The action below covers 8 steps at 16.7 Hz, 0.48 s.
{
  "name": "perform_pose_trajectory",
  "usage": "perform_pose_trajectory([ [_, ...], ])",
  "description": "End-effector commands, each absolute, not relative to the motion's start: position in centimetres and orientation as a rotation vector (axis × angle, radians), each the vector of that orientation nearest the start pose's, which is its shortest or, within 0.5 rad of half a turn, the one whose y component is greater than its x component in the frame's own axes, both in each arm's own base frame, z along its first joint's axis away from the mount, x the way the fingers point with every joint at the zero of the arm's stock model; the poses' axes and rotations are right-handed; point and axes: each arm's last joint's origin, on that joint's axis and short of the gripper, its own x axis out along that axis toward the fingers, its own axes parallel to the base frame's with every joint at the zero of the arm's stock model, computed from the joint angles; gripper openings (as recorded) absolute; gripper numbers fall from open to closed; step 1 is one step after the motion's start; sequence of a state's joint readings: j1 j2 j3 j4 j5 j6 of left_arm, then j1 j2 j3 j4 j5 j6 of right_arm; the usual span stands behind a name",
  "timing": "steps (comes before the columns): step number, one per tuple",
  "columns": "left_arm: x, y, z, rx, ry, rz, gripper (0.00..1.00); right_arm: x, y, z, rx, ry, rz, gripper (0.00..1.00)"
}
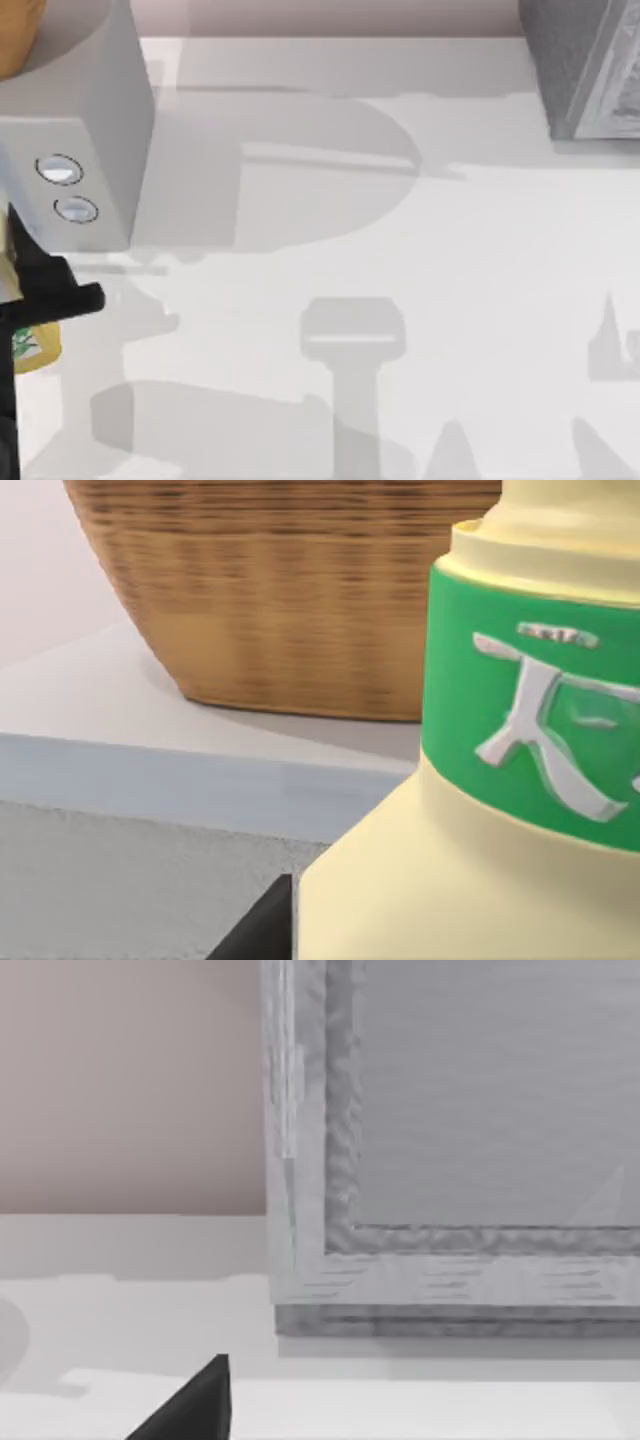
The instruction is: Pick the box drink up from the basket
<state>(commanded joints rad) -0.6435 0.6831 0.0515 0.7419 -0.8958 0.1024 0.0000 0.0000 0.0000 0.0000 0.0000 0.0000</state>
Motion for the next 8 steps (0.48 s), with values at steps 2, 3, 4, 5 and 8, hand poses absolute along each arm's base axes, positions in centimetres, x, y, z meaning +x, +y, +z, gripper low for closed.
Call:
perform_pose_trajectory([
  [2,12.6,-7.4,17.9,0.012,-0.055,0.284,0.00,10.6,-0.1,16.0,0.000,0.000,0.000,1.00],
  [3,12.5,-7.7,17.8,0.010,-0.054,0.294,0.00,10.6,-0.1,16.0,0.000,0.000,0.000,1.00],
  [4,12.4,-7.9,17.8,0.008,-0.053,0.302,0.00,10.6,-0.1,16.0,0.000,0.000,0.000,1.00],
  [5,12.4,-8.1,17.8,0.007,-0.052,0.307,0.00,10.6,-0.1,16.0,0.000,0.000,0.000,1.00],
  [8,12.3,-8.3,17.8,0.005,-0.051,0.312,0.00,10.6,-0.1,16.0,0.000,0.000,0.000,1.00],
])
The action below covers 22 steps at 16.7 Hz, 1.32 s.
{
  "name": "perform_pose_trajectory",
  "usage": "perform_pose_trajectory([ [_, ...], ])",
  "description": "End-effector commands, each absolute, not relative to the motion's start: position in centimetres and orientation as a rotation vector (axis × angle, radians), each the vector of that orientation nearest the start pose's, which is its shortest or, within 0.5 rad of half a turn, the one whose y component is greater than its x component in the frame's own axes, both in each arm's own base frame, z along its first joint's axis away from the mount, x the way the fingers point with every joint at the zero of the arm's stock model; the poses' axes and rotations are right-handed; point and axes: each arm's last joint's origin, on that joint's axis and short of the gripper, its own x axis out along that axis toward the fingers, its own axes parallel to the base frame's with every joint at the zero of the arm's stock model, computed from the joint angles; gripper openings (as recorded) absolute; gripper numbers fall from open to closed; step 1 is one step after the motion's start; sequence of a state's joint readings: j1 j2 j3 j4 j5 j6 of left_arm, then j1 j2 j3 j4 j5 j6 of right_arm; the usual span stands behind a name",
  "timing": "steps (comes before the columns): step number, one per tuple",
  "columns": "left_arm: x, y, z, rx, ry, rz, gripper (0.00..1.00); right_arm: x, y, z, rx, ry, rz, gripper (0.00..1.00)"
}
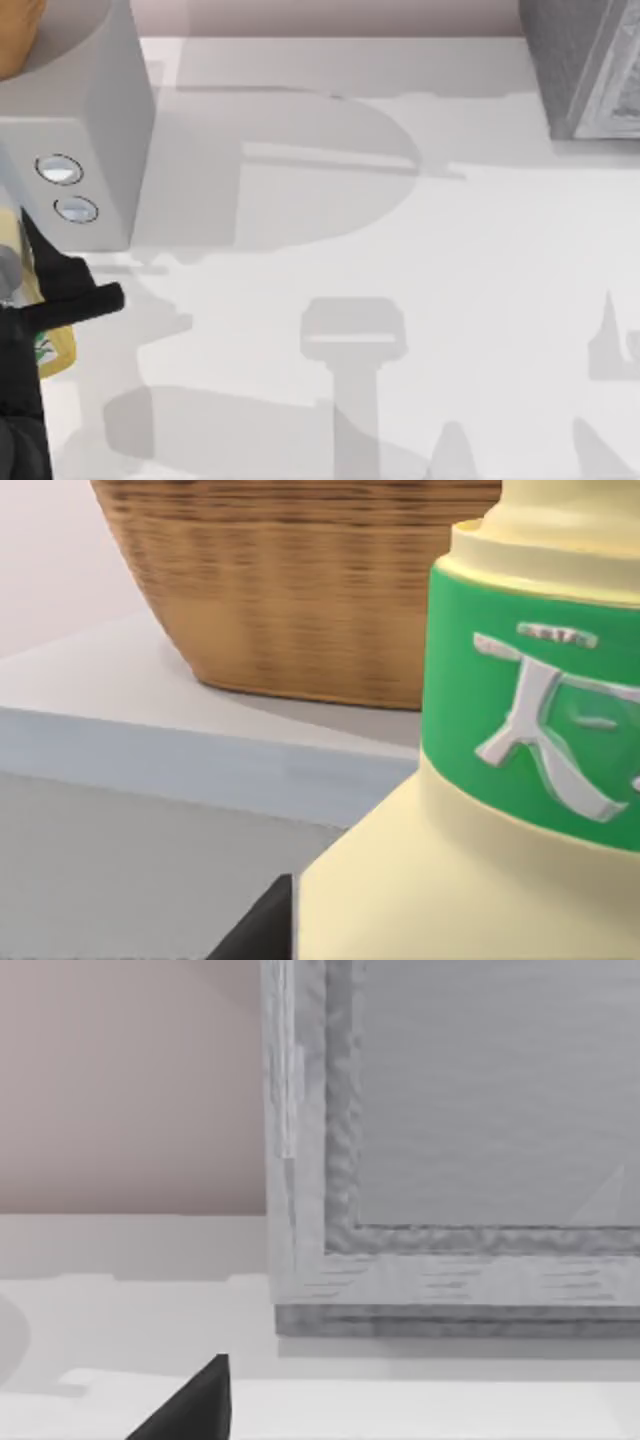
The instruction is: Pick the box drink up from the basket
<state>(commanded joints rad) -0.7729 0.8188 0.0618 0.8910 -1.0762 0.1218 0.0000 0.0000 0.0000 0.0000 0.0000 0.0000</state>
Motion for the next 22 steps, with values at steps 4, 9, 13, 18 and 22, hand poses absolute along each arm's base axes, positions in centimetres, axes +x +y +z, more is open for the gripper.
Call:
perform_pose_trajectory([
  [4,12.3,-8.2,17.7,0.011,-0.048,0.315,0.00,10.6,-0.1,16.0,0.000,0.000,0.000,1.00],
  [9,13.4,-8.4,16.7,0.014,-0.046,0.315,0.00,10.6,-0.1,16.0,0.000,0.000,0.000,1.00],
  [13,14.8,-8.1,15.4,0.014,-0.046,0.315,0.00,10.6,-0.1,16.0,0.000,0.000,0.000,1.00],
  [18,16.3,-7.2,13.7,0.007,-0.051,0.313,0.00,10.6,-0.1,16.0,0.000,0.000,0.000,1.00],
  [22,16.7,-6.8,13.2,0.005,-0.051,0.312,0.00,10.6,-0.1,16.0,0.000,0.000,0.000,1.00],
])
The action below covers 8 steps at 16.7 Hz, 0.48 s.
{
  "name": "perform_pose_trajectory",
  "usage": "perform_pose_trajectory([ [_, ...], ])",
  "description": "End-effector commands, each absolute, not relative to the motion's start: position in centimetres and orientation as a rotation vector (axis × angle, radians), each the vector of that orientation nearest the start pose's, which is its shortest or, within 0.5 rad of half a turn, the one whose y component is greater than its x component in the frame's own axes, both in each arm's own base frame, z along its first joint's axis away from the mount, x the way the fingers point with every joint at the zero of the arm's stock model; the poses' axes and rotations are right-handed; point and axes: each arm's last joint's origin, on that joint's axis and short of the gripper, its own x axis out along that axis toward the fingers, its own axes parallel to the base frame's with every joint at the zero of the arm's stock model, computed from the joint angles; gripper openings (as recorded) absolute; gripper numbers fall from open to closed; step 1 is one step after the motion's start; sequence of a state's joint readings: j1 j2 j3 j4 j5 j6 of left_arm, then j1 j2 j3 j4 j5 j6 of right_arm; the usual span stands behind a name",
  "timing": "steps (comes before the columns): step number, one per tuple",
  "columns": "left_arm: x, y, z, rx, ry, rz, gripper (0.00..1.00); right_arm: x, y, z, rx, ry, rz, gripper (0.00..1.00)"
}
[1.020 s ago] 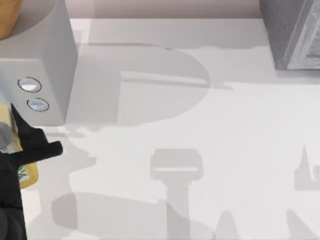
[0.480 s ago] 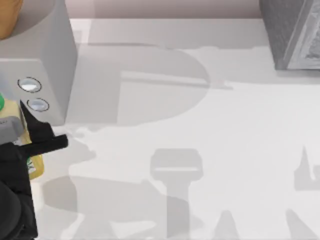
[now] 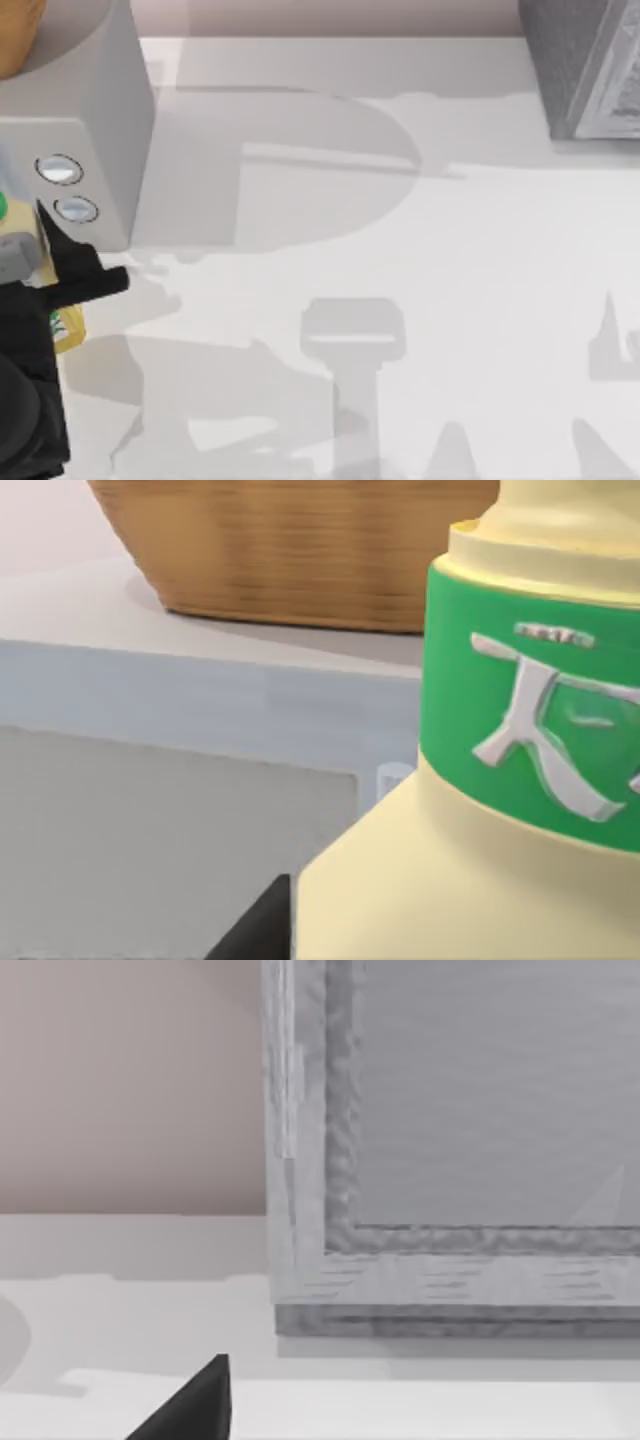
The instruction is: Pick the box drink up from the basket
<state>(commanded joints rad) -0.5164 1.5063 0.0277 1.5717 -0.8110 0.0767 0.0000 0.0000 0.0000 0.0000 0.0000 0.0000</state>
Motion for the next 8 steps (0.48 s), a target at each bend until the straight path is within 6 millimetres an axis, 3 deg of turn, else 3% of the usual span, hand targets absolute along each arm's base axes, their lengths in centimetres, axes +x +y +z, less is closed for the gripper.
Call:
perform_pose_trajectory([
  [3,16.67,-6.85,13.19,0.005,-0.051,0.312,0.00,10.57,-0.12,16.00,0.000,0.000,0.000,1.00],
  [8,16.67,-6.85,13.19,0.005,-0.051,0.312,0.38,10.57,-0.12,16.00,0.000,0.000,0.000,1.00],
])
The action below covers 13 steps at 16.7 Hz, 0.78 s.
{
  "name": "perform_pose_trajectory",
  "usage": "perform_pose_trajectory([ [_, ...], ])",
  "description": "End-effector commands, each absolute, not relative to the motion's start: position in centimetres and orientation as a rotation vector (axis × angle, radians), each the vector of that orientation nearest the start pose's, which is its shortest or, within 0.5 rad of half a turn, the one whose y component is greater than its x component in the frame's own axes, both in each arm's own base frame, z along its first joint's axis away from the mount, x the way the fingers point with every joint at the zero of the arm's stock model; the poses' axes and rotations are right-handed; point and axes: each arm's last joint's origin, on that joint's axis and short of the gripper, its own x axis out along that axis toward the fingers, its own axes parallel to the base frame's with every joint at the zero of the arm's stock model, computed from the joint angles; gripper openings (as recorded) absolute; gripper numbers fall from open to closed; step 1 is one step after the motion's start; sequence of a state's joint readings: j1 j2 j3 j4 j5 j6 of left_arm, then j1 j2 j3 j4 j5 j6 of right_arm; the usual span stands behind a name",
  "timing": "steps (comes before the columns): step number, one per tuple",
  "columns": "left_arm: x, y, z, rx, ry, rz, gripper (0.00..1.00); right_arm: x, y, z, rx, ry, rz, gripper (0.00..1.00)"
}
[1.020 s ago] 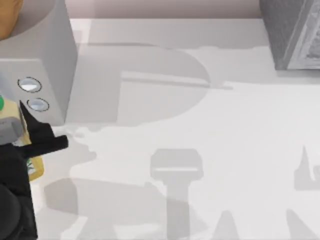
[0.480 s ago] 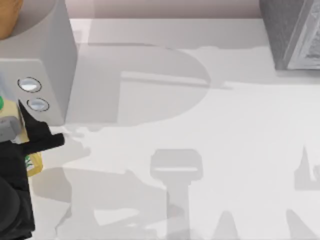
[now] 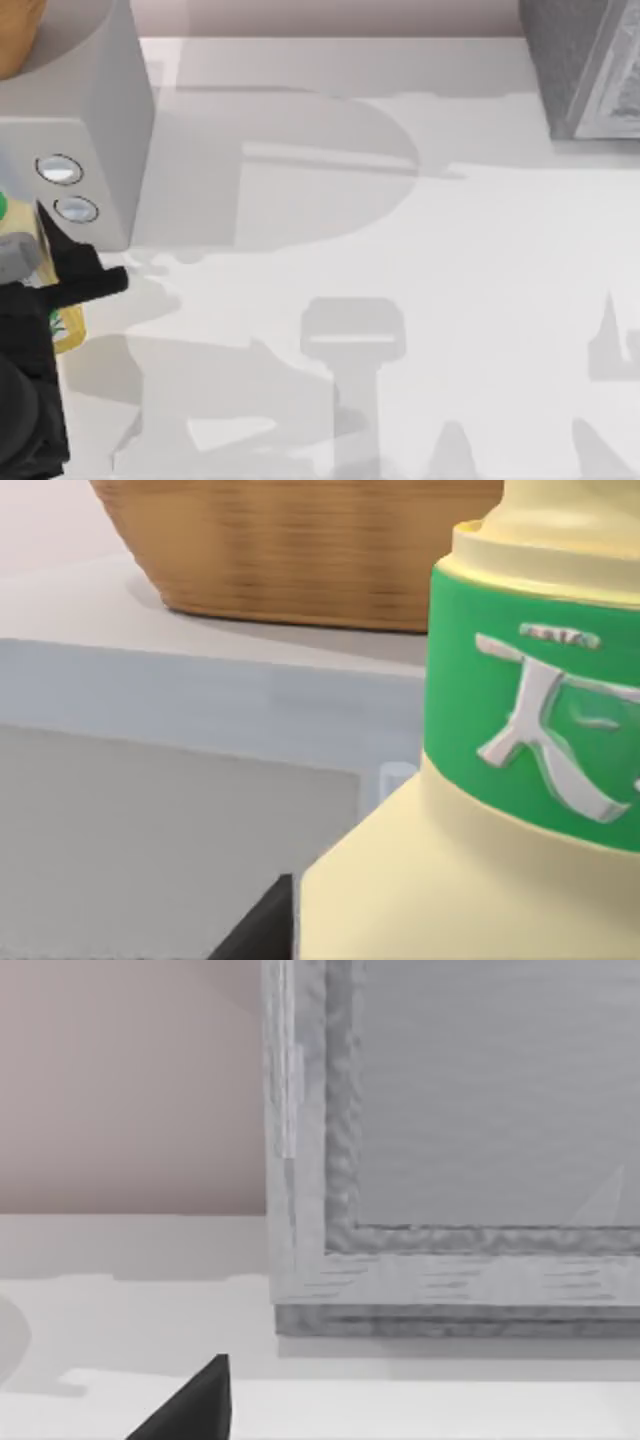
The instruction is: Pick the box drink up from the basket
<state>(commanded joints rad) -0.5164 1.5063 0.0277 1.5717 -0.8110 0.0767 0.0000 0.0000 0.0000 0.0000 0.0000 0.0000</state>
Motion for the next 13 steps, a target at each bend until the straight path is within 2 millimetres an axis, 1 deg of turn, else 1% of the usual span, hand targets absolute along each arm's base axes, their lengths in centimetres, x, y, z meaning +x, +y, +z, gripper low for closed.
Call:
perform_pose_trajectory([
  [8,16.67,-6.85,13.19,0.005,-0.051,0.312,0.98,10.57,-0.12,16.00,0.000,0.000,0.000,1.00],
  [9,16.67,-6.85,13.19,0.005,-0.051,0.312,1.00,10.57,-0.12,16.00,0.000,0.000,0.000,1.00],
  [13,16.67,-6.85,13.19,0.005,-0.051,0.312,1.00,10.57,-0.12,16.00,0.000,0.000,0.000,1.00],
])
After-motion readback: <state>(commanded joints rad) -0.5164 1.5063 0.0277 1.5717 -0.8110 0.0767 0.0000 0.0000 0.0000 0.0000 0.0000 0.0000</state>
